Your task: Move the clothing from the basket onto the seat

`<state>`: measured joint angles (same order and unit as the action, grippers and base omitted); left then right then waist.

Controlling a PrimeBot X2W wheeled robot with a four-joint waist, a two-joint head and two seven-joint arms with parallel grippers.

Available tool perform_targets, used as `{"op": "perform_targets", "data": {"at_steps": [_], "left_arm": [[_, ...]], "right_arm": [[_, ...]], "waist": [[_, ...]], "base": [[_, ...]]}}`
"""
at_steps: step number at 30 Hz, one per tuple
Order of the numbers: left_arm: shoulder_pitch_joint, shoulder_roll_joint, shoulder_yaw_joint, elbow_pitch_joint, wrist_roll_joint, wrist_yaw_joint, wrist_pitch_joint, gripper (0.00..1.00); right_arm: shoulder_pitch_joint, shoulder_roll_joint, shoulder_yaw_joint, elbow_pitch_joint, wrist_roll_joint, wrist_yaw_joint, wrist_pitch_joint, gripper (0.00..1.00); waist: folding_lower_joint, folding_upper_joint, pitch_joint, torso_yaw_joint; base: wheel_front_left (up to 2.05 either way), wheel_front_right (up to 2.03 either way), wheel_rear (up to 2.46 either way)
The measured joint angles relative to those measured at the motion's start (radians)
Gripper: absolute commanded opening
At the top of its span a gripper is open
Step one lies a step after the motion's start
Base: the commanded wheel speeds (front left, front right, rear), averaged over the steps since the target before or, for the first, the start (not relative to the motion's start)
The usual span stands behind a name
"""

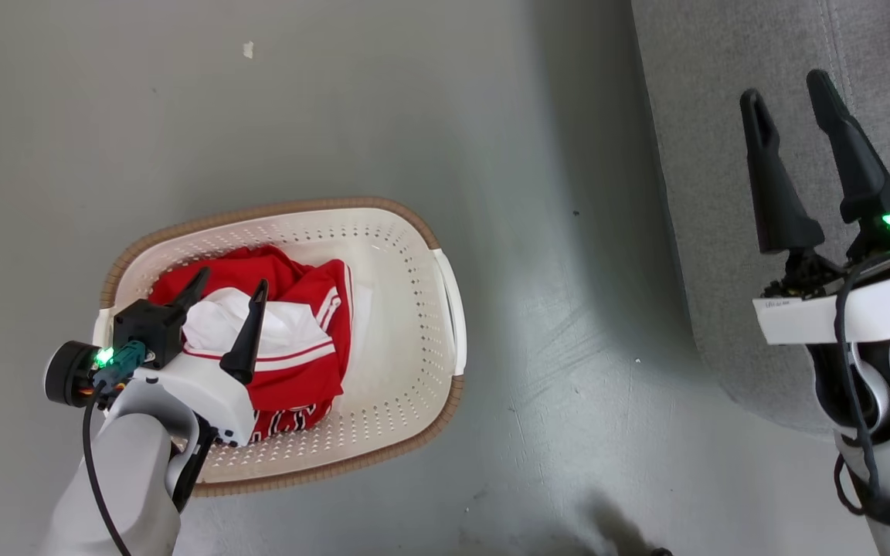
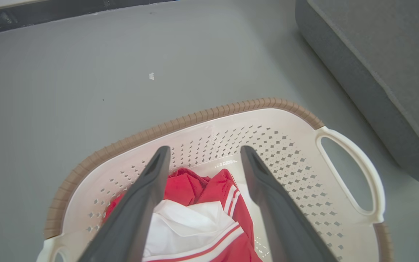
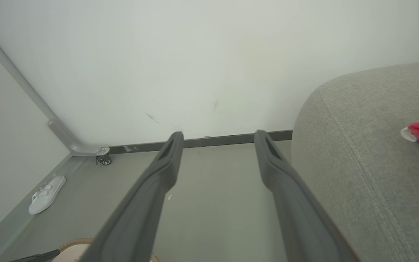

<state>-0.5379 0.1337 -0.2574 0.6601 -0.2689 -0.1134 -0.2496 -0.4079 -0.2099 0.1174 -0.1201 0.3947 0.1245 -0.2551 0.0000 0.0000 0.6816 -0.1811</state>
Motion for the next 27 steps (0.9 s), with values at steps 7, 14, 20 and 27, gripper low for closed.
{"op": "perform_targets", "data": {"at_steps": [7, 14, 20, 27], "left_arm": [[-0.042, 0.014, -0.017, 0.07, 0.01, -0.005, 0.0, 1.0], [-0.081, 0.033, -0.064, 0.137, 0.066, -0.005, 0.002, 1.0], [-0.113, 0.061, -0.096, 0.184, 0.102, -0.005, 0.003, 1.0], [-0.148, 0.067, -0.138, 0.251, 0.148, -0.005, 0.021, 1.0]], "right_arm": [[-0.046, 0.005, -0.017, -0.01, 0.0, 0.0, 0.0, 1.0], [-0.062, 0.014, -0.026, -0.026, 0.0, 0.0, 0.0, 1.0], [-0.091, 0.021, -0.032, -0.03, 0.0, 0.0, 0.0, 1.0], [-0.091, 0.032, -0.035, -0.031, 0.0, 0.0, 0.0, 1.0]], "waist": [[0.0, 0.0, 0.042, -0.018], [0.0, 0.0, 0.078, -0.038], [0.0, 0.0, 0.102, -0.054], [0.0, 0.0, 0.135, -0.077]], "base": [[0.0, 0.0, 0.0], [0.0, 0.0, 0.0], [0.0, 0.0, 0.0], [0.0, 0.0, 0.0]]}}
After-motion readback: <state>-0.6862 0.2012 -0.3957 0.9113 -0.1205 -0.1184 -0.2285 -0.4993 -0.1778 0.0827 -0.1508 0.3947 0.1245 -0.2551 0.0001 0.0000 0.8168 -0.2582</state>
